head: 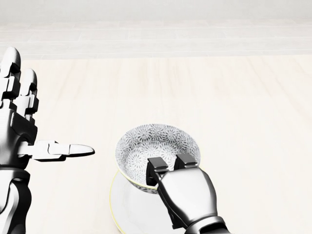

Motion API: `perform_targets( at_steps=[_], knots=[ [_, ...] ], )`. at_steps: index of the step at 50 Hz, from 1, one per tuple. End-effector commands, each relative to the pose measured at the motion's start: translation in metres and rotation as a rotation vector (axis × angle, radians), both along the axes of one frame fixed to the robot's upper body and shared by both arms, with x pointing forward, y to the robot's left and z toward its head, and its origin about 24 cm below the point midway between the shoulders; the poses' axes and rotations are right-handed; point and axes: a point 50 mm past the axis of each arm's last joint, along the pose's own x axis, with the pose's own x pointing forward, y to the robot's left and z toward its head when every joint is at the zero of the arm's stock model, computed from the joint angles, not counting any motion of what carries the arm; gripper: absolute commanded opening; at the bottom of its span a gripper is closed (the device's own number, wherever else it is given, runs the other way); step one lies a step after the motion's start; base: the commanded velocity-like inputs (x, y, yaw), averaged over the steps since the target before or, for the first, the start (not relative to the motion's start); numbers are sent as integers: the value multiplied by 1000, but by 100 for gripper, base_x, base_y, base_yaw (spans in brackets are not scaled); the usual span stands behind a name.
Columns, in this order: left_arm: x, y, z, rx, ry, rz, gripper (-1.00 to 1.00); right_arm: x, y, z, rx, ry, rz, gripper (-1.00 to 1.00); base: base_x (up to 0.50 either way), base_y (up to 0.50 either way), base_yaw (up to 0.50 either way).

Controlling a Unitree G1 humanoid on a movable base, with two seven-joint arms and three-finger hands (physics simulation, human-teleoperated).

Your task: Put the bowl on the plate.

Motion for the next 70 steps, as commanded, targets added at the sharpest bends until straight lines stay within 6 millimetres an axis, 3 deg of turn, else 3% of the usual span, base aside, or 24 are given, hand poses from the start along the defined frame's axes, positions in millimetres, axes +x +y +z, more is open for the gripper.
perform_targets(
  at_steps=[1,19,48,70],
  knots=[
    [4,0,-3,-1,19,6,100,-9,2,3,0,-32,7,-100,0,0,0],
    [0,1,1,0,-3,5,100,-29,6,4,-11,-45,44,-100,0,0,0],
    [0,1,-2,1,9,5,100,-14,-14,-1,1,-27,-28,-100,0,0,0],
    [-1,1,-1,1,3,5,100,-13,-13,-5,3,-12,-35,-100,0,0,0]
  ],
)
